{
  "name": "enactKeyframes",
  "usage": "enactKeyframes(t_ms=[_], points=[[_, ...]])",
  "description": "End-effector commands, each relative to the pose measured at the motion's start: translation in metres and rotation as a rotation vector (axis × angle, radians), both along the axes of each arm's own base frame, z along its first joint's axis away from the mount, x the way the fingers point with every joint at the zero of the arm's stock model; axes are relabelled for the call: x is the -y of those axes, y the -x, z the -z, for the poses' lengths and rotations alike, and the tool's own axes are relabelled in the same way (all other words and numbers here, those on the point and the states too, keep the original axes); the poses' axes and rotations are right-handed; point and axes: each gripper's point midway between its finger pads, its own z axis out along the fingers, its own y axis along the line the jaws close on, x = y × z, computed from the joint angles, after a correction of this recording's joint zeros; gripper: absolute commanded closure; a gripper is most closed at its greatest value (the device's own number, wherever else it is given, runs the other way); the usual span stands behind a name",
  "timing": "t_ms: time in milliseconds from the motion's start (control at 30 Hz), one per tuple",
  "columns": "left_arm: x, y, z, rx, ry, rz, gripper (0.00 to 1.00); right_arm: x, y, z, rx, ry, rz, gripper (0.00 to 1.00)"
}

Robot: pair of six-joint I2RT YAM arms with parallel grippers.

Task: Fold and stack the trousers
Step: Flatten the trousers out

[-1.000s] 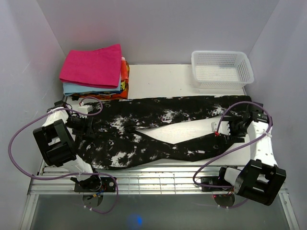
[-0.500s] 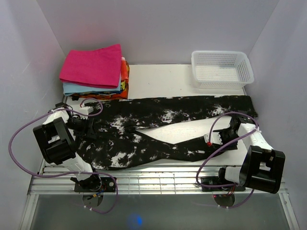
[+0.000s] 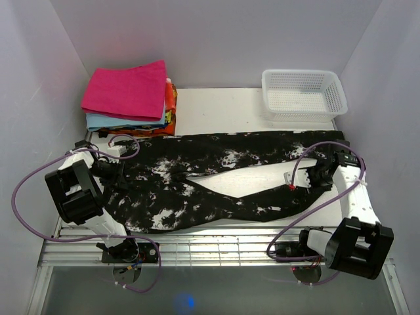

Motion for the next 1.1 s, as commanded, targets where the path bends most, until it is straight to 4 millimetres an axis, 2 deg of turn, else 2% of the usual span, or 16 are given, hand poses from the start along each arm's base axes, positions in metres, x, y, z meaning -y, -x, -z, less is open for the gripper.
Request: enactKeyframes(t_ms=[0, 67, 100, 133, 267, 500, 533, 633, 667, 767, 900, 933, 967, 1000, 1033, 1067], points=[[0.005, -0.007, -0.006, 0.034, 0.036, 0.004, 0.45, -0.020, 0.015, -0.016, 0.047, -0.016, -0.246, 0.45], [0.006, -0.007, -0.009, 0.038, 0.040, 0.005, 0.44, -0.032, 0.020, -0.007, 0.076, -0.041, -0.338, 0.20], [0.006, -0.006, -0.009, 0.039, 0.038, 0.006, 0.43, -0.036, 0.023, -0.005, 0.098, -0.031, -0.380, 0.17], [0.006, -0.006, -0.009, 0.040, 0.038, 0.007, 0.43, -0.039, 0.032, 0.009, 0.080, -0.029, -0.410, 0.15], [0.005, -0.002, -0.007, 0.039, 0.026, 0.013, 0.42, -0.044, 0.045, 0.037, 0.053, 0.002, -0.512, 0.13], [0.006, -0.001, 0.001, 0.015, 0.037, 0.011, 0.41, -0.052, 0.046, 0.064, 0.001, -0.004, -0.519, 0.14], [0.005, -0.001, 0.003, 0.013, 0.037, 0.010, 0.41, -0.051, 0.047, 0.066, -0.016, -0.002, -0.499, 0.16], [0.004, -0.002, 0.005, 0.010, 0.033, 0.006, 0.42, -0.043, 0.051, 0.073, -0.071, 0.026, -0.455, 0.40], [0.003, -0.001, 0.007, 0.001, 0.033, 0.001, 0.43, -0.040, 0.054, 0.075, -0.095, 0.035, -0.442, 0.63], [-0.001, -0.002, 0.009, -0.007, 0.019, -0.004, 0.52, -0.033, 0.053, 0.062, -0.136, 0.039, -0.348, 0.90], [-0.004, 0.000, 0.007, -0.003, -0.005, 0.003, 0.70, -0.041, 0.040, 0.008, -0.131, -0.042, -0.216, 0.92], [-0.005, -0.001, 0.007, 0.000, -0.010, 0.005, 0.77, -0.041, 0.027, -0.017, -0.089, -0.048, -0.200, 0.92], [-0.006, -0.001, 0.006, 0.001, -0.017, 0.006, 0.81, -0.043, 0.039, -0.026, -0.142, -0.069, -0.169, 0.92], [-0.009, -0.003, 0.005, 0.012, -0.029, 0.005, 0.85, -0.044, 0.038, -0.035, -0.140, -0.079, -0.157, 0.92], [-0.011, -0.004, 0.004, 0.016, -0.039, 0.002, 0.98, -0.042, 0.034, -0.047, -0.124, -0.073, -0.128, 0.92], [-0.013, -0.006, 0.003, 0.023, -0.050, -0.010, 1.00, -0.040, 0.034, -0.051, -0.118, -0.069, -0.088, 0.92]])
